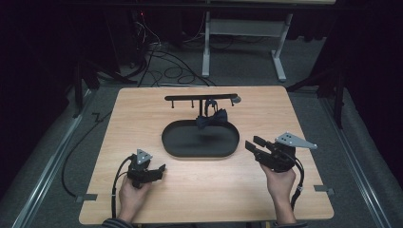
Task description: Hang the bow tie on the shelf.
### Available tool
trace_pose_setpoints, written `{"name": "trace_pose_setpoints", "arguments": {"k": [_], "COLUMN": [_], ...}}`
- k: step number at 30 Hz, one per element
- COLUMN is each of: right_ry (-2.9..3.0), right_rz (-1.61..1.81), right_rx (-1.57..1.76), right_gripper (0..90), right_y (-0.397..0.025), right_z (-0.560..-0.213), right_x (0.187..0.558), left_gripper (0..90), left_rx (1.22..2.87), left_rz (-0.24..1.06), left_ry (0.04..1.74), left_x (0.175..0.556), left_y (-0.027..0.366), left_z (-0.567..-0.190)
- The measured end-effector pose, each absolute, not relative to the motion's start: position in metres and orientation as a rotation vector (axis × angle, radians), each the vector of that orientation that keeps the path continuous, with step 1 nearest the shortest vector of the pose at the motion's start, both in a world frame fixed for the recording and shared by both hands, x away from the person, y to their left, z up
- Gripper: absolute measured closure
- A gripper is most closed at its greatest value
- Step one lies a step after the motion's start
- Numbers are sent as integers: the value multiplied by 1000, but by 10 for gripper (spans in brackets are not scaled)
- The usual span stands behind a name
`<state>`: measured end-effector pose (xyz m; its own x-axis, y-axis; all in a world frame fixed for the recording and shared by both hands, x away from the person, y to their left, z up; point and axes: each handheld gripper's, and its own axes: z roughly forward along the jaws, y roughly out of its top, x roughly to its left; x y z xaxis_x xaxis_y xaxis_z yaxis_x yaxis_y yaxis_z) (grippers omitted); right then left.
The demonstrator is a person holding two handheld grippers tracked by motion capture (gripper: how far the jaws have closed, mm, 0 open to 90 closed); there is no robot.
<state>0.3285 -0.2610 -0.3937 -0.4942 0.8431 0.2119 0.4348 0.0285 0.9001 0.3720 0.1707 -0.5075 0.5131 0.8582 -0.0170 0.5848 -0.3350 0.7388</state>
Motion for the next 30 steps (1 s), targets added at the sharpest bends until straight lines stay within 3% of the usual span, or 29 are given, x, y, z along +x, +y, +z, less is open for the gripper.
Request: {"name": "trace_pose_setpoints", "arguments": {"k": [30], "right_ry": [1989], "right_rz": [1448], "right_rx": [1349], "right_gripper": [568], "right_y": [-253], "right_z": [-425], "right_x": [331], "left_gripper": [254], "left_rx": [2052], "left_rz": [498], "left_ry": [1174], "left_x": [372], "left_y": [171], "left_z": [-508]}}
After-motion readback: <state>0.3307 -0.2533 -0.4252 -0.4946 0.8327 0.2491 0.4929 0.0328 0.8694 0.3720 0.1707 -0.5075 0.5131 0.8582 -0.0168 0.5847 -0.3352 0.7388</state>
